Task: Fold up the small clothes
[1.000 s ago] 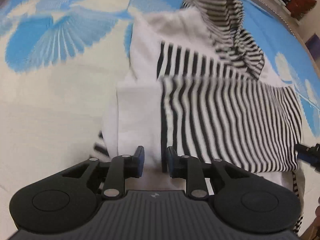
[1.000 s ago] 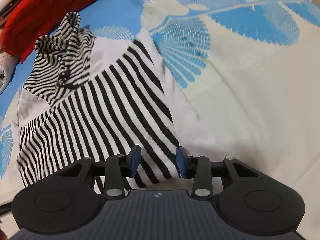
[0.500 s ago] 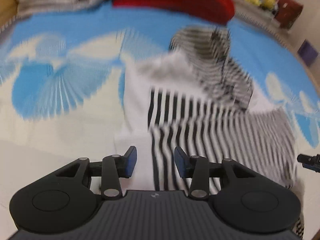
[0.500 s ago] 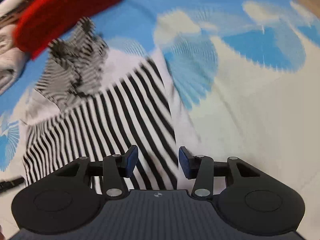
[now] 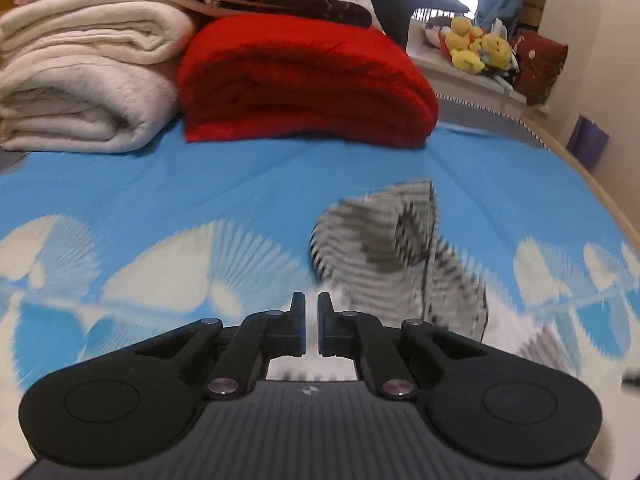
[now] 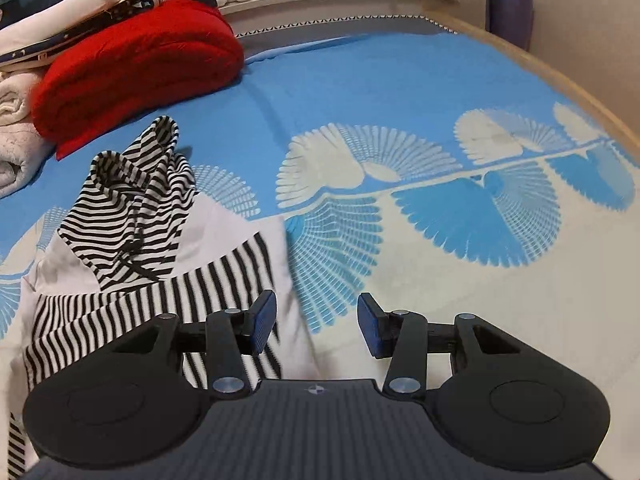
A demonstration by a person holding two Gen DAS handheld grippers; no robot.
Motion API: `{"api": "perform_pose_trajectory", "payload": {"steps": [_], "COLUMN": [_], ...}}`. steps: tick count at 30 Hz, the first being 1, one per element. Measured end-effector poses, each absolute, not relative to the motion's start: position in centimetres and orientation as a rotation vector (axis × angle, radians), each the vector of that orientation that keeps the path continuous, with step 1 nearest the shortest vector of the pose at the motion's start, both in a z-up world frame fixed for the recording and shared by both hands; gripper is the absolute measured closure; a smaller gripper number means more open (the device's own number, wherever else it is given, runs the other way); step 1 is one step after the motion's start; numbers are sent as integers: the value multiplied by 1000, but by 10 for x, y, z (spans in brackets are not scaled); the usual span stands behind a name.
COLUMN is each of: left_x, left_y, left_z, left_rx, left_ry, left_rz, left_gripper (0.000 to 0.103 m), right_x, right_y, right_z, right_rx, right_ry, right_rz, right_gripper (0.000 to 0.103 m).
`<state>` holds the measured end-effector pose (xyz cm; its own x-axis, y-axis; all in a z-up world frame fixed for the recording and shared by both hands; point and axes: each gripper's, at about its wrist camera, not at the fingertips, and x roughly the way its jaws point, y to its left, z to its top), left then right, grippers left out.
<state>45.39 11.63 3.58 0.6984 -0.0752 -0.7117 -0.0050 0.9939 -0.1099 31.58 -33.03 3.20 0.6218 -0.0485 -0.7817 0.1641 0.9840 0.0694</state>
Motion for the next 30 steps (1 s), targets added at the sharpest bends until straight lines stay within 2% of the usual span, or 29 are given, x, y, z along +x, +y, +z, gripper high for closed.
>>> {"api": "perform_pose_trajectory", "payload": {"steps": [9, 11, 13, 14, 16, 18, 19, 21, 26, 30], "left_x": [623, 649, 674, 684, 699, 706, 708, 706, 666, 565], "left_y": [86, 82, 81, 81, 77, 72, 69, 65, 61, 56], "left_z": [-4, -17, -33, -42, -59, -74, -80, -82, -43, 9], "left_rx": [-203, -225, -288, -315, -341, -331, -324, -291, -235, -122], "left_ry": [871, 879, 913, 946, 1018, 1076, 1089, 1091, 962, 797], "left_rz": [-56, -35, -13, 5, 55, 93, 97, 93, 2, -227], "left_gripper": [95, 88, 55, 48, 45, 49, 71, 101, 101, 101], "right_x": [321, 323, 325, 326, 328, 331, 332, 334, 335, 332], "right_y": [-335, -334, -333, -333, -336, -337, -338, -337, -339, -345], "right_z": [28, 26, 24, 23, 20, 17, 16, 17, 24, 32], "right_rx": [180, 181, 176, 175, 177, 181, 185, 186, 189, 203], "right_ry": [914, 919, 926, 930, 939, 947, 950, 949, 933, 906], "right_rz": [-110, -101, -90, -88, -94, -99, -99, -92, -89, -107], "right_gripper": [56, 56, 56, 56, 56, 56, 56, 56, 56, 56]}}
